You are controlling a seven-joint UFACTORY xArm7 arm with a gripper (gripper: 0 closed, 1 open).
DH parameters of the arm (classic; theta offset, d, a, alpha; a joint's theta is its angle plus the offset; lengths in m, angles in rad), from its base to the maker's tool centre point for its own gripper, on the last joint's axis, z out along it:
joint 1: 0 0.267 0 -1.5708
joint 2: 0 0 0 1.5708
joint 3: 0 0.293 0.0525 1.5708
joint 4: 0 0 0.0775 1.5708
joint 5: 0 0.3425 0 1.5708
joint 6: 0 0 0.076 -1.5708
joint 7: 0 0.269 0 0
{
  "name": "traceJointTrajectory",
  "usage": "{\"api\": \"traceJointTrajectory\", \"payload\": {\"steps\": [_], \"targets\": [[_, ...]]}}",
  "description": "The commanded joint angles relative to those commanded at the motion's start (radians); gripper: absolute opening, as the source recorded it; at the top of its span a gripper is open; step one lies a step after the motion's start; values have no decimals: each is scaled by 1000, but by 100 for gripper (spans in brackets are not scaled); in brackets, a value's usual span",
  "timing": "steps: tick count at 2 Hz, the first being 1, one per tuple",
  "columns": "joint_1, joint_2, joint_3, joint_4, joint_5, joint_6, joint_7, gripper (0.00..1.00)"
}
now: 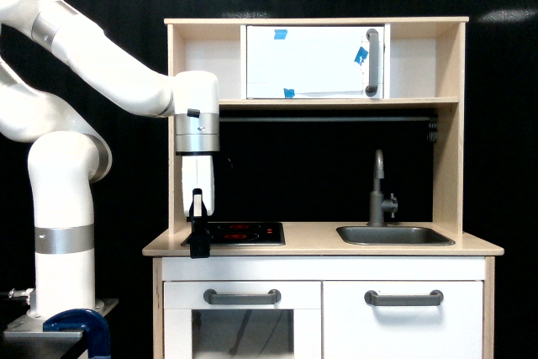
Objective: Open the oven door
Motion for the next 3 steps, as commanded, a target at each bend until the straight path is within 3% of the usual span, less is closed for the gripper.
{"api": "traceJointTrajectory", "payload": {"steps": [1,2,3], "targets": [[48,185,-63,113,-8,-84,-161,100],[130,335,-88,265,87,-150,-234,100],[239,527,-183,471,220,-114,-658,100]]}}
